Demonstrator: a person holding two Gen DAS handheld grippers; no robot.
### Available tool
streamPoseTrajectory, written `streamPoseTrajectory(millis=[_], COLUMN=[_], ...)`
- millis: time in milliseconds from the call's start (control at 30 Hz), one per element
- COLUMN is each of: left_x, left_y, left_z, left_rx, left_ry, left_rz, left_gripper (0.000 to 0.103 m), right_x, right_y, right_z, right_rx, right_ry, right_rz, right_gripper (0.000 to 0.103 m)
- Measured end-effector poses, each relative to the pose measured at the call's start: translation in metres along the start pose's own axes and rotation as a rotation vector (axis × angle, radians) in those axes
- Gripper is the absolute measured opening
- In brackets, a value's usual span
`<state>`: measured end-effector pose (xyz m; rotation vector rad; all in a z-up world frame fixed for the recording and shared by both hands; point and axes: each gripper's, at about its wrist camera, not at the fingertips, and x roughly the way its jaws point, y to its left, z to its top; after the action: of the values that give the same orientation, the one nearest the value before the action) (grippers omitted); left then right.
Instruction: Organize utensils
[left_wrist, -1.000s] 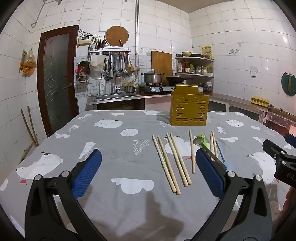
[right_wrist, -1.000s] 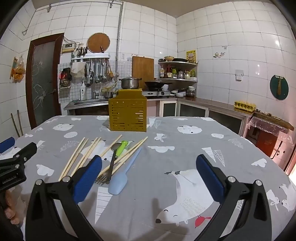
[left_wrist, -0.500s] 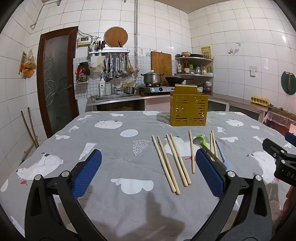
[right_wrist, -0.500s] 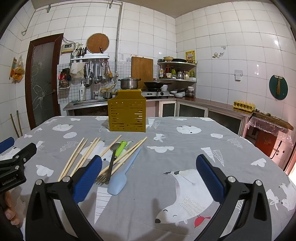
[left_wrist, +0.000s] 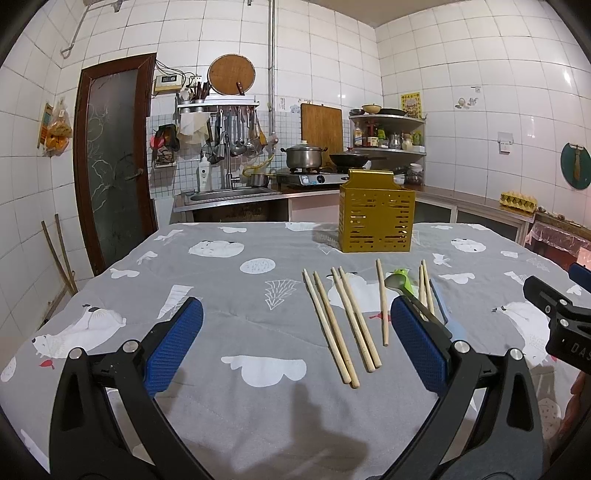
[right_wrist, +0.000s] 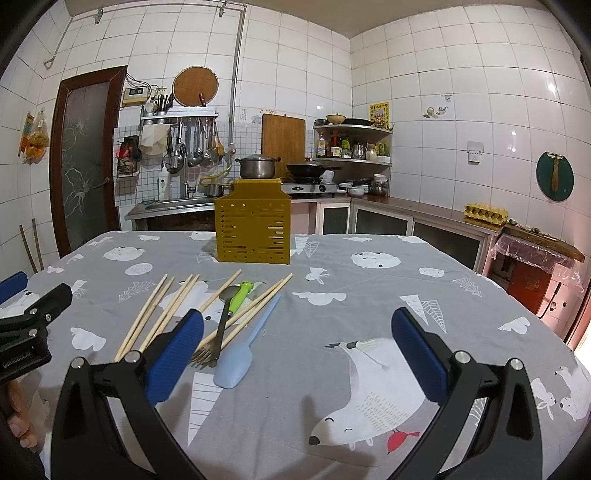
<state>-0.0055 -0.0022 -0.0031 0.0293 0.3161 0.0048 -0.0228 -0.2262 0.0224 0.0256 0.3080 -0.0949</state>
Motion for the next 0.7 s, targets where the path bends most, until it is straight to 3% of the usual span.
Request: streamPoseTrajectory(millis=[700], left_x=[0.0007], left_y=[0.0006], left_z=[-0.0001], left_rx=[0.004], left_ry=[0.005], left_rz=[0.000], left_gripper=[0.098], right_x=[0.0006], right_y=[0.0022], right_z=[-0.0022], right_rx=[0.002], right_ry=[-0.003], right_rz=[-0.008], right_gripper=[0.099])
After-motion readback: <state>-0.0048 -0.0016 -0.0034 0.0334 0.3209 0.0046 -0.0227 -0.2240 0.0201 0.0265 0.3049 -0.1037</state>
